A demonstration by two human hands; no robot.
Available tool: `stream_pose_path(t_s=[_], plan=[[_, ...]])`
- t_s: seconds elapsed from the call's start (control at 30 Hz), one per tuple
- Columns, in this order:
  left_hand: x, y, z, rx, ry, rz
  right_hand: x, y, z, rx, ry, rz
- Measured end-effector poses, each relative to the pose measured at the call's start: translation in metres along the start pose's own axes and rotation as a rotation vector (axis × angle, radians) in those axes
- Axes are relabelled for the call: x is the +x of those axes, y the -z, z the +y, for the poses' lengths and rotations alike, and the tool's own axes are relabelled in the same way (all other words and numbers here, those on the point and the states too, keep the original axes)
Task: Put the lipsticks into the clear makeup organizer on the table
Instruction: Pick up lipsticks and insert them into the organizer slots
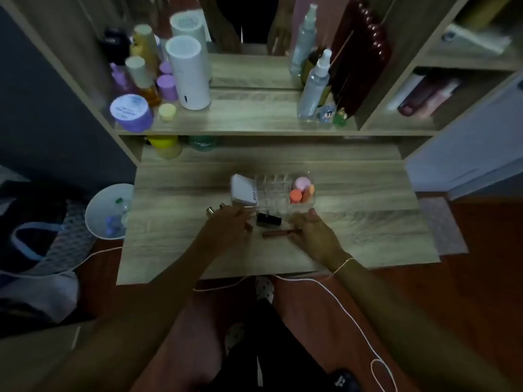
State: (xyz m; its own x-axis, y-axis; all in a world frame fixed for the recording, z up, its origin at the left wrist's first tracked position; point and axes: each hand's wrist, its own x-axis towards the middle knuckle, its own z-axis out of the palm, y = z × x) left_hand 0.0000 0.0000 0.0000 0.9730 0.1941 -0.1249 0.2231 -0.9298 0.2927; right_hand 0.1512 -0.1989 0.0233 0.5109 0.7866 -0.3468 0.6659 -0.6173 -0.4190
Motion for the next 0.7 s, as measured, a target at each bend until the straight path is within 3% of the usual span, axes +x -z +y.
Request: stream_pose_path(t_s=[0.37, 0.5, 0.7], plan=[[0.024, -0.008, -0.003, 0.110, -0.054, -0.143, 0.024, -0.017, 0.021, -0.159, 0.155, 0.036], [0.025, 0.002, -0.001, 0.101, -0.051, -0.121, 0.023, -0.020, 0.022, -0.143, 0.212, 0.056], [0.026, 0.015, 0.013, -0.006, -0.014, -0.017, 0.014, -0.013, 0.023, 0.207, 0.126, 0.083]])
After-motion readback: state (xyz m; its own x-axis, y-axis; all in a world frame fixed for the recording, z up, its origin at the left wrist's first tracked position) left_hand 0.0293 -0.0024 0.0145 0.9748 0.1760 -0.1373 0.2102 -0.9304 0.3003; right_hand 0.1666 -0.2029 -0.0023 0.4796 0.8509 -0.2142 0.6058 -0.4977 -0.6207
